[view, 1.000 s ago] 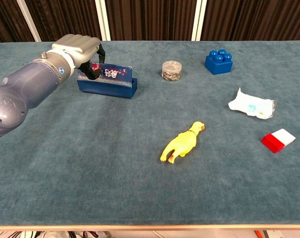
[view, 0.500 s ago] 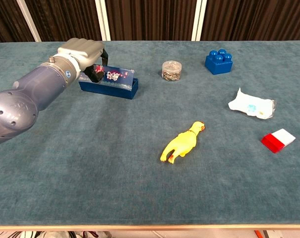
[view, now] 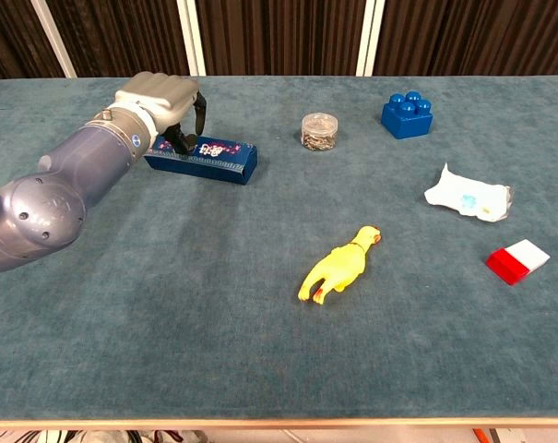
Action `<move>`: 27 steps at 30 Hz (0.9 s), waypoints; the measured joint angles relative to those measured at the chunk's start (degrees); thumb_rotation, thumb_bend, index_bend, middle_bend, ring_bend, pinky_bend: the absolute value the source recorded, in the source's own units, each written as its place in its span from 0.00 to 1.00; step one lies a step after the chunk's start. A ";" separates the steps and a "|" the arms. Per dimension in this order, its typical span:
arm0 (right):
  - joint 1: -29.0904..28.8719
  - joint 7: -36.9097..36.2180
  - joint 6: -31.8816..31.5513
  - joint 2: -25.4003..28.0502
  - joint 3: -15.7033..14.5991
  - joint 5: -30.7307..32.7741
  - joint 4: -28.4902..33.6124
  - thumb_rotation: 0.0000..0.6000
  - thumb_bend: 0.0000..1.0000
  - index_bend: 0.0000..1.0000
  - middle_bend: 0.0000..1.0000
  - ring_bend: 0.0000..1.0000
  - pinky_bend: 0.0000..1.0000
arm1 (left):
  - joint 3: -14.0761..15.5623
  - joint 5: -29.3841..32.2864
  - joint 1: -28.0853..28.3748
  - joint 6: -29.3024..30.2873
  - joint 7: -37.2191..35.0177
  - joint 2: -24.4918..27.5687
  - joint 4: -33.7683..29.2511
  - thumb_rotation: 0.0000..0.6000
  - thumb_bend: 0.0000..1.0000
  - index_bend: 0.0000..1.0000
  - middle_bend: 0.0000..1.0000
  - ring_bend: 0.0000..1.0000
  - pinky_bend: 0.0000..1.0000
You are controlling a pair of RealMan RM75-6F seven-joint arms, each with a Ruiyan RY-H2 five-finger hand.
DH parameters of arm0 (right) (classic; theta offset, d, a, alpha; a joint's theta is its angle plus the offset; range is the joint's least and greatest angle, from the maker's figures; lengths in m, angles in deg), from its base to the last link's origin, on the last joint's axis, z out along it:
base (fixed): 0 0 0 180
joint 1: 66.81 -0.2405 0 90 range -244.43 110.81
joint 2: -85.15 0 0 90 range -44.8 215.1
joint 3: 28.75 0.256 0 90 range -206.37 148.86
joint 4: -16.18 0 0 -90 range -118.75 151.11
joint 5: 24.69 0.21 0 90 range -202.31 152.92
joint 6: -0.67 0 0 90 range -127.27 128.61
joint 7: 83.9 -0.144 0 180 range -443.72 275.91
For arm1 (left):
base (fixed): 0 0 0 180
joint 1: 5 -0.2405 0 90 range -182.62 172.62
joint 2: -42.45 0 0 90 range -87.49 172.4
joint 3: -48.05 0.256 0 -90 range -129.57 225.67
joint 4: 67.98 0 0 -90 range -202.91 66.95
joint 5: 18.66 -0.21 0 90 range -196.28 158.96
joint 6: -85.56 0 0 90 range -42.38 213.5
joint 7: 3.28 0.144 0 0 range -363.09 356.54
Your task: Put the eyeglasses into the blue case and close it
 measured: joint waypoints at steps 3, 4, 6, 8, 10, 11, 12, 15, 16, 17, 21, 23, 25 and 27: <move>-0.02 -0.04 0.11 0.03 0.00 0.10 0.05 1.00 0.11 0.00 0.00 0.04 0.21 | -0.18 -0.38 0.32 -0.09 -0.43 -0.59 1.13 1.00 0.46 0.44 0.18 0.06 0.07; -0.04 -0.04 0.16 0.05 0.01 0.13 0.07 1.00 0.11 0.00 0.00 0.04 0.21 | -0.21 -0.63 0.43 -0.09 -0.63 -0.79 1.56 1.00 0.46 0.42 0.18 0.06 0.07; -0.05 -0.03 0.17 0.06 0.01 0.12 0.07 1.00 0.11 0.00 0.00 0.04 0.21 | -0.17 -1.24 0.56 0.02 -0.95 -1.04 2.30 1.00 0.46 0.32 0.18 0.06 0.07; -0.06 -0.09 0.21 0.09 0.00 0.10 0.07 1.00 0.11 0.00 0.00 0.04 0.21 | -0.06 -1.83 0.61 0.21 -1.20 -1.16 2.70 1.00 0.45 0.22 0.18 0.06 0.07; -0.05 -0.12 0.17 0.08 0.01 0.08 0.07 1.00 0.11 0.00 0.00 0.04 0.21 | -0.01 -2.50 0.60 0.55 -1.69 -1.12 2.67 1.00 0.45 0.13 0.18 0.06 0.06; -0.06 -0.13 0.16 0.08 0.01 0.05 0.06 1.00 0.11 0.00 0.00 0.04 0.21 | -0.02 -2.71 0.58 0.73 -1.91 -1.04 2.48 1.00 0.43 0.10 0.17 0.06 0.06; -0.06 -0.14 0.14 0.06 0.01 0.02 0.05 1.00 0.11 0.00 0.00 0.04 0.21 | -0.04 -2.91 0.55 0.93 -2.07 -0.91 2.21 1.00 0.42 0.09 0.17 0.06 0.06; -0.02 -0.26 0.05 0.08 0.02 -0.03 0.08 1.00 0.11 0.00 0.00 0.04 0.21 | -0.04 -3.56 0.31 1.64 -2.26 -0.05 0.57 1.00 0.30 0.07 0.15 0.04 0.05; 0.00 -0.31 -0.03 0.08 0.05 -0.05 0.08 1.00 0.11 0.00 0.00 0.04 0.21 | 0.00 -3.73 0.12 1.79 -2.20 0.53 -0.45 1.00 0.27 0.06 0.14 0.03 0.04; 0.02 -0.34 -0.08 0.08 0.06 -0.07 0.07 1.00 0.11 0.00 0.00 0.04 0.21 | 0.03 -3.77 -0.06 1.82 -2.05 1.06 -1.37 1.00 0.23 0.06 0.13 0.02 0.03; 0.00 -0.38 -0.03 0.01 0.04 -0.16 0.06 1.00 0.11 0.00 0.00 0.04 0.21 | -0.18 -2.59 -1.01 1.26 -0.23 4.23 -7.16 1.00 0.17 0.07 0.10 0.01 0.02; 0.01 -0.37 -0.14 -0.03 0.01 -0.34 0.04 1.00 0.11 0.00 0.00 0.04 0.21 | -0.40 -0.73 -1.46 0.32 1.75 6.63 -11.26 1.00 0.17 0.07 0.10 0.01 0.02; 0.03 -0.38 -0.23 -0.05 0.02 -0.37 0.02 1.00 0.11 0.00 0.00 0.04 0.21 | -0.52 2.02 -1.76 -1.02 4.61 9.60 -15.69 1.00 0.17 0.07 0.10 0.01 0.02; 0.05 -0.43 -0.28 -0.06 0.07 -0.32 0.02 1.00 0.11 0.00 0.00 0.04 0.21 | -0.52 4.77 -1.91 -2.31 7.31 12.35 -19.27 1.00 0.17 0.08 0.10 0.01 0.02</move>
